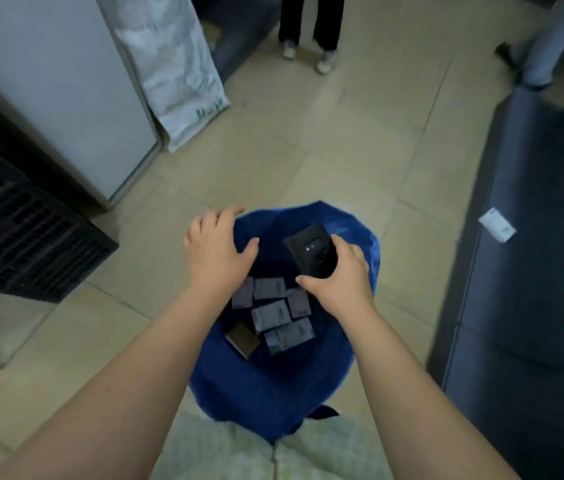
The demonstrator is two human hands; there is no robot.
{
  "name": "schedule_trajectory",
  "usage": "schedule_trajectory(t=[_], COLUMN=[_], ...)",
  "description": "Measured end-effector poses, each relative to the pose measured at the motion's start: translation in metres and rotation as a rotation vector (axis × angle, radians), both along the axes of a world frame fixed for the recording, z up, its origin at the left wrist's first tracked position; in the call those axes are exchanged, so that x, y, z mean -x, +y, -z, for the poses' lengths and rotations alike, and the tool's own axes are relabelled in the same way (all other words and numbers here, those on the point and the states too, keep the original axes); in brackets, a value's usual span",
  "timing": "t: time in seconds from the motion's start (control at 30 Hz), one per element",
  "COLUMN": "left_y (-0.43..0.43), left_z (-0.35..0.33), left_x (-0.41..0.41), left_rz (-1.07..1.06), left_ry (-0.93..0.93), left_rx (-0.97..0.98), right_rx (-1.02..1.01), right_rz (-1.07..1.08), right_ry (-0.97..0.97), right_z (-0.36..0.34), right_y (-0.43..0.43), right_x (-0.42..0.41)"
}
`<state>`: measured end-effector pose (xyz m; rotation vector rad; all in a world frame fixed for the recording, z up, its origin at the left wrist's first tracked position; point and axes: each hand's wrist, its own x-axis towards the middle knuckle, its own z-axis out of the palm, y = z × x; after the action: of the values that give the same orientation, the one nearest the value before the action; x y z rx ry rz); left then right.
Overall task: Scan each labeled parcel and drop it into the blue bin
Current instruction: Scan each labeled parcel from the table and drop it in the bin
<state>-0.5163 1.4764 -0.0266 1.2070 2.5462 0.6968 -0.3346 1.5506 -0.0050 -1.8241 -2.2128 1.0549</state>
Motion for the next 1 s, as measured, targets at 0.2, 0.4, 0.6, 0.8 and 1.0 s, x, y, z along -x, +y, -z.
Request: schedule_trajectory(t=[0.2, 0.4, 0.6, 0.8, 1.0], left_y=[-0.017, -0.045, -0.089, -0.161, -0.254], left_z=[-0.105, -0.163, -0.193, -0.207, -0.202], left_x=[0.018, 0.003, -0.041, -0.092, -0.167], left_rz=[-0.132, -0.309, -0.614, -0.969, -1.25], left_ry=[0.002, 0.051, 0.085, 0.151, 0.133], left_rx=[-0.028, -0.013, -0.045, -0.061, -0.033], right_rx=[-0.136, -0.22, -0.26, -0.239, -0.18], right_rz=[-0.162, -0.369, -0.653, -0.975, -1.295], right_ry=[0.11, 0.192, 0.288, 0.318, 0.298], right_z=[-0.109, -0.163, -0.2, -0.205, -0.185], right_y=[0.012, 0.017, 0.008, -0.041, -0.13], right_x=[0.016, 0.022, 0.013, 0.017, 0.007])
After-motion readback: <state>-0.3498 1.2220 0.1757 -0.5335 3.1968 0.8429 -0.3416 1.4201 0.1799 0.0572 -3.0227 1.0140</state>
